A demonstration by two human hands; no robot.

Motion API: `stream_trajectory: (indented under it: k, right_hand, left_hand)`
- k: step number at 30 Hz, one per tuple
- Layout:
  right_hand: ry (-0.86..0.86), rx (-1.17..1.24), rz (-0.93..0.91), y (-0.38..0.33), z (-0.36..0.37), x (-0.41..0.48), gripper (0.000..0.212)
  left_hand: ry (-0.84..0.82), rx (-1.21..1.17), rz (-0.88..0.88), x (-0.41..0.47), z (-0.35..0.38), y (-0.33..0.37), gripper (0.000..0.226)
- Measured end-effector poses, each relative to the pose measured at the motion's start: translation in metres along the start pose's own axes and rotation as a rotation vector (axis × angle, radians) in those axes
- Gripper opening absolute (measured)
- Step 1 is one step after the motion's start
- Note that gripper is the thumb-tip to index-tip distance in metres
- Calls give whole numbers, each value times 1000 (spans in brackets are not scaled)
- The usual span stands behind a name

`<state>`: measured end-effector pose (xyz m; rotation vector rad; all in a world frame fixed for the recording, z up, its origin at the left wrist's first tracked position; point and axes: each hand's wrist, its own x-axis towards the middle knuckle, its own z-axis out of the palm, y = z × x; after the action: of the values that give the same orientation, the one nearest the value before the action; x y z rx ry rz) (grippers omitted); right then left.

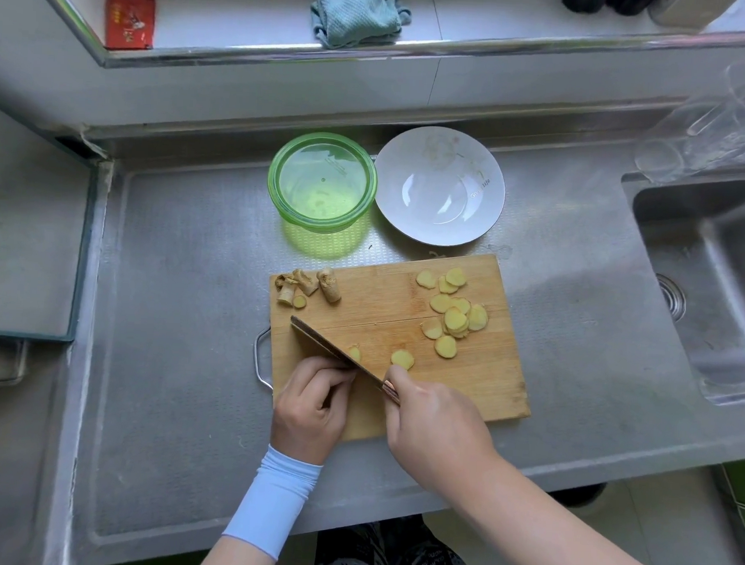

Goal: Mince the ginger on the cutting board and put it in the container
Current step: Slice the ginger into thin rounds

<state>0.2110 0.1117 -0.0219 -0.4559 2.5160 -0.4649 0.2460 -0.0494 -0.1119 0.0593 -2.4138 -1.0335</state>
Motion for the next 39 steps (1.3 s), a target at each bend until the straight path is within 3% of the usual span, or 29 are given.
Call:
stream_trajectory:
  k: [7, 12, 15, 20, 23, 26, 29, 32, 36, 39]
  right_hand:
    - [9, 203, 36, -2, -17, 16, 26]
    - [56, 249, 108, 9, -43, 5, 32]
    - [63, 182, 103, 20, -53, -3, 31]
    - [105, -9, 87, 32, -53, -15, 32]
    - [127, -83, 83, 37, -50, -20, 36]
    - [128, -141, 94, 38, -52, -23, 40]
    - [149, -157, 90, 35, -57, -23, 43]
    - [149, -195, 92, 27, -63, -21, 46]
    - [130, -187, 53, 21, -69, -18, 44]
    - [122, -224, 3, 21, -73, -18, 44]
  left_hand:
    - [-85, -23, -25, 4, -1, 4, 8]
    - [-202, -85, -233, 13, -13, 1, 34]
    - [-331, -52, -230, 21, -16, -3, 44]
    - [-510, 83, -115, 40, -19, -3, 18]
    - [-571, 132, -50, 43, -27, -7, 16]
    - [-480, 113, -142, 47, -40, -12, 19]
    - [-169, 41, -358, 64, -56, -15, 18]
    - [-81, 21, -215, 86, -61, -5, 13]
    - [-480, 8, 20, 108, -43, 21, 44]
    - [-692, 21, 34, 111, -23, 32, 56]
